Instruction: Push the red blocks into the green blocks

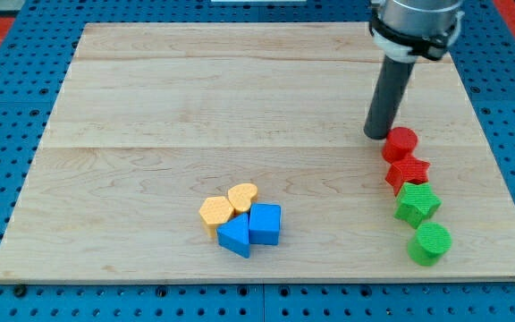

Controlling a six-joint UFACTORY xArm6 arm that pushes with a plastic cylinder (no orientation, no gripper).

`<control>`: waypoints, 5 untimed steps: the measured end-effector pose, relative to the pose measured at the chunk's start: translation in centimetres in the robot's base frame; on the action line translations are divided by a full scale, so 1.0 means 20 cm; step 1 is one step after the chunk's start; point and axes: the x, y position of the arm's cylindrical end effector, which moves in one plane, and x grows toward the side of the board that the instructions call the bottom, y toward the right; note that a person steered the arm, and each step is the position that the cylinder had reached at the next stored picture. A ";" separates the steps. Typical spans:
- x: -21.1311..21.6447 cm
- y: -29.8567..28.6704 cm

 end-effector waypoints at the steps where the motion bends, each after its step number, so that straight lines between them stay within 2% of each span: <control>1: -0.11 0.05; 3: 0.11 0.09; 4: 0.00 0.05; 5: -0.22 0.09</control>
